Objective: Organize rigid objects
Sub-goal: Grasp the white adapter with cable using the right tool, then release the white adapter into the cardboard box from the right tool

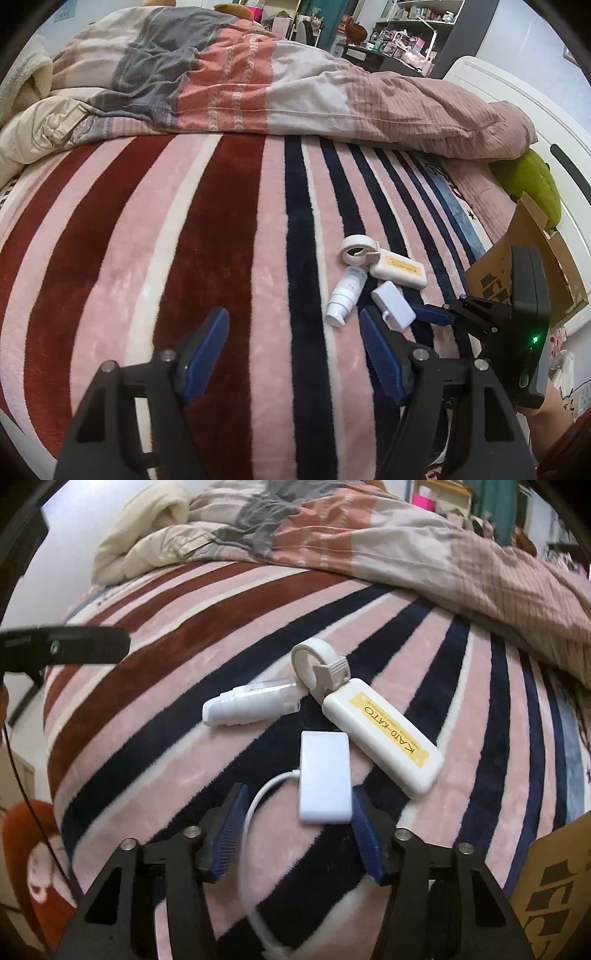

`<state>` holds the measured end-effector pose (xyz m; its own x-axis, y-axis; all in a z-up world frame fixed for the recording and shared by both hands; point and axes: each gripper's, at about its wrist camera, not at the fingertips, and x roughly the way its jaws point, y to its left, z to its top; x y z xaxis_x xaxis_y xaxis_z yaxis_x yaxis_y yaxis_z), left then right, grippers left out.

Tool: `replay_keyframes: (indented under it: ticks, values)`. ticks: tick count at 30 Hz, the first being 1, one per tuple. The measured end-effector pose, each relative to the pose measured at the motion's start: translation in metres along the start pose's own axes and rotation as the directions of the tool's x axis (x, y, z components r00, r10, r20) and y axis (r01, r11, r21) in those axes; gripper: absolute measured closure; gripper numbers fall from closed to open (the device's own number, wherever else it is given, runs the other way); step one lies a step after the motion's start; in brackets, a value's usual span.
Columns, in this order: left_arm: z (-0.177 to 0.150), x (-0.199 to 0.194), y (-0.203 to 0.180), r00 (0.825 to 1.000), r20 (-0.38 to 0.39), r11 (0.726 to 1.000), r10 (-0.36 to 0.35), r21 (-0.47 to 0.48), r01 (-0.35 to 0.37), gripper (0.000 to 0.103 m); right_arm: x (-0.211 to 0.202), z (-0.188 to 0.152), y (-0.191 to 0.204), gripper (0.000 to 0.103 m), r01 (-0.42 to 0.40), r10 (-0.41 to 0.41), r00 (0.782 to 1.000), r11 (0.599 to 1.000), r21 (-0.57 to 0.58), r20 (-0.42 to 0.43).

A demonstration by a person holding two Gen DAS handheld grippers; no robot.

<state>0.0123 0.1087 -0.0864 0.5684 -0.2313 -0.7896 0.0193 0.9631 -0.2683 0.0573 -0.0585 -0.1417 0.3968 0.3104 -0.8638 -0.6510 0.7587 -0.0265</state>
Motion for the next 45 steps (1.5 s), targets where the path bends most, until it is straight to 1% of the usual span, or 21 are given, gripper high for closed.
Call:
replay_keyframes:
  ticks: [1, 2, 5, 8, 11, 15, 16, 17, 18, 19, 20, 22, 23, 25, 28, 30, 33, 36, 37, 41, 45]
  values:
    - [0.000, -0.001, -0.002, 1.000, 0.001, 1.000, -0.003, 0.002, 0.003, 0.033, -0.002, 0.000, 0.001, 0.064, -0.001, 0.001, 1.000, 1.000, -0.003, 0.003]
    - [0.000, -0.003, -0.003, 1.000, 0.001, 1.000, -0.007, 0.004, 0.007, 0.033, -0.004, 0.001, 0.003, 0.066, 0.000, 0.000, 1.000, 1.000, -0.010, 0.006]
    - [0.001, -0.010, -0.012, 1.000, 0.005, 0.999, -0.026, 0.019, 0.026, 0.033, -0.015, 0.002, 0.006, 0.067, -0.004, 0.005, 1.000, 1.000, -0.027, 0.027]
    - [0.003, -0.018, -0.024, 0.999, 0.012, 0.998, -0.053, 0.036, 0.053, 0.033, -0.033, 0.006, 0.010, 0.068, -0.044, 0.047, 0.997, 0.998, -0.041, 0.066]
    - [0.009, -0.031, -0.041, 0.993, 0.024, 0.991, -0.120, 0.056, 0.118, 0.033, -0.060, 0.014, 0.018, 0.068, -0.081, 0.090, 0.988, 0.994, -0.079, 0.123]
    - [0.023, -0.051, -0.068, 0.975, 0.051, 0.973, -0.214, 0.096, 0.209, 0.033, -0.105, 0.028, 0.027, 0.068, -0.133, 0.161, 0.963, 0.981, -0.140, 0.214]
    - [0.028, -0.058, -0.076, 0.970, 0.061, 0.968, -0.234, 0.111, 0.227, 0.035, -0.116, 0.030, 0.028, 0.068, -0.135, 0.171, 0.957, 0.978, -0.158, 0.237]
    - [0.032, -0.063, -0.084, 0.966, 0.068, 0.963, -0.248, 0.125, 0.239, 0.041, -0.132, 0.033, 0.029, 0.068, -0.132, 0.178, 0.947, 0.974, -0.181, 0.267]
    - [0.037, -0.071, -0.094, 0.959, 0.084, 0.955, -0.271, 0.147, 0.257, 0.044, -0.142, 0.035, 0.029, 0.068, -0.130, 0.183, 0.940, 0.972, -0.194, 0.287]
    - [0.042, -0.078, -0.100, 0.953, 0.095, 0.949, -0.287, 0.163, 0.269, 0.052, -0.153, 0.037, 0.027, 0.068, -0.123, 0.182, 0.934, 0.971, -0.204, 0.306]
    - [0.046, -0.083, -0.107, 0.949, 0.101, 0.944, -0.298, 0.177, 0.278, 0.057, -0.165, 0.038, 0.024, 0.068, -0.098, 0.162, 0.931, 0.974, -0.203, 0.328]
    - [0.056, -0.093, -0.127, 0.944, 0.120, 0.935, -0.307, 0.221, 0.276, 0.065, -0.183, 0.039, 0.014, 0.068, -0.084, 0.153, 0.920, 0.976, -0.199, 0.362]
    - [0.060, -0.096, -0.136, 0.943, 0.121, 0.931, -0.311, 0.240, 0.276, 0.067, -0.192, 0.038, 0.008, 0.068, -0.076, 0.144, 0.915, 0.979, -0.190, 0.376]
    - [0.069, -0.099, -0.157, 0.933, 0.113, 0.912, -0.342, 0.277, 0.301, 0.069, -0.209, 0.036, -0.003, 0.068, -0.058, 0.127, 0.905, 0.983, -0.177, 0.406]
    - [0.078, -0.095, -0.193, 0.928, 0.096, 0.889, -0.360, 0.336, 0.310, 0.069, -0.231, 0.028, -0.028, 0.068, -0.017, 0.073, 0.895, 0.991, -0.130, 0.440]
    - [0.083, -0.088, -0.216, 0.925, 0.074, 0.873, -0.372, 0.365, 0.322, 0.069, -0.239, 0.021, -0.045, 0.068, 0.003, 0.040, 0.895, 0.995, -0.095, 0.444]
    - [0.087, -0.069, -0.250, 0.916, 0.021, 0.847, -0.400, 0.391, 0.361, 0.070, -0.249, 0.006, -0.072, 0.068, 0.034, -0.016, 0.900, 0.999, -0.032, 0.436]
    - [0.087, -0.045, -0.279, 0.912, -0.044, 0.826, -0.407, 0.409, 0.388, 0.071, -0.250, -0.012, -0.100, 0.068, 0.058, -0.065, 0.911, 0.998, 0.029, 0.407]
    - [0.085, -0.034, -0.289, 0.912, -0.070, 0.820, -0.403, 0.414, 0.394, 0.071, -0.248, -0.019, -0.109, 0.068, 0.060, -0.076, 0.919, 0.997, 0.054, 0.386]
    - [0.077, -0.002, -0.313, 0.910, -0.158, 0.809, -0.383, 0.418, 0.413, 0.071, -0.234, -0.037, -0.135, 0.068, 0.056, -0.090, 0.947, 0.992, 0.116, 0.308]
    - [0.070, 0.017, -0.320, 0.909, -0.210, 0.809, -0.361, 0.415, 0.417, 0.071, -0.223, -0.050, -0.149, 0.068, 0.058, -0.092, 0.967, 0.987, 0.148, 0.237]
